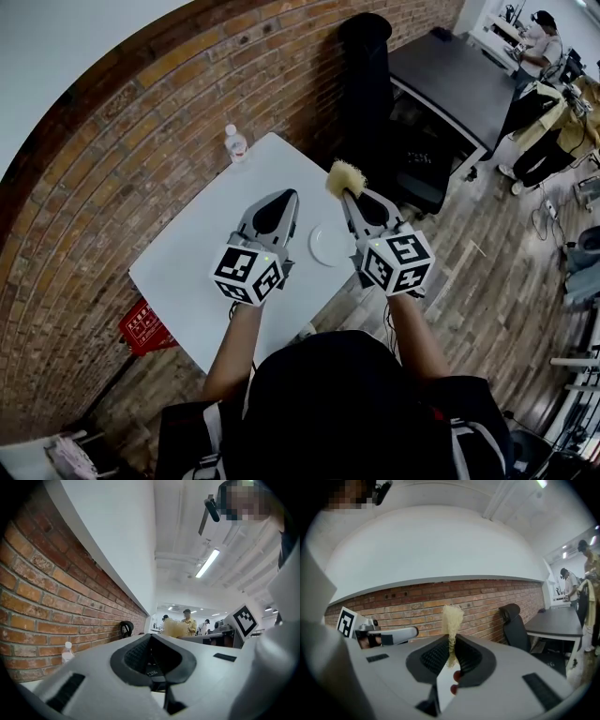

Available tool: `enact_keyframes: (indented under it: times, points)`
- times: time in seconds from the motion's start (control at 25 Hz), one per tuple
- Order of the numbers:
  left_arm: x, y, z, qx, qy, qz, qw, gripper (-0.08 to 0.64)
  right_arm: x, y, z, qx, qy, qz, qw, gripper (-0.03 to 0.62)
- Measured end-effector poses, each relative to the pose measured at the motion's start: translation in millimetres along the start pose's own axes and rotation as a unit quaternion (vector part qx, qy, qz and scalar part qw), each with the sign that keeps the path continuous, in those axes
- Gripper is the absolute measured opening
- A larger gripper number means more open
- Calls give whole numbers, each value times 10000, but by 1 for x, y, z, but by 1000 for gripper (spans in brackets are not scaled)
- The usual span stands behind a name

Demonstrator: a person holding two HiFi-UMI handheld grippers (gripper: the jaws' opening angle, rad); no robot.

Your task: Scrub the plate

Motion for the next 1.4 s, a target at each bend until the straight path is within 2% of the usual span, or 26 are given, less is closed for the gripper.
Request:
enact_keyframes:
  times: [0.56,0.96,1.24,1.4]
  points:
    - [-20,-8,-10,-390,212,93,9990,18,-21,-3,1,-251,228,-67,9994,41]
    - [-24,-1,-31,-333,380,0,9987,18,-23,-22,-4,-257,285,-141,9992,41]
    - [-36,8,-54,-251,560,75,9981,18,-31,-46,-12,-247,444,-257,9984,41]
    - [-41,8,-68,-316,611,-104,9976,18,-41,-59,-19,-200,566,-405,9974,41]
Point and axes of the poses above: the fingertips, and each gripper's own axes: z backward along the fingers, y to its left, x out of its top, the point moved 3 cm from there along z, backward along the fingers, and after that the axes turned 14 degrees about y, right-handed, at the moved point
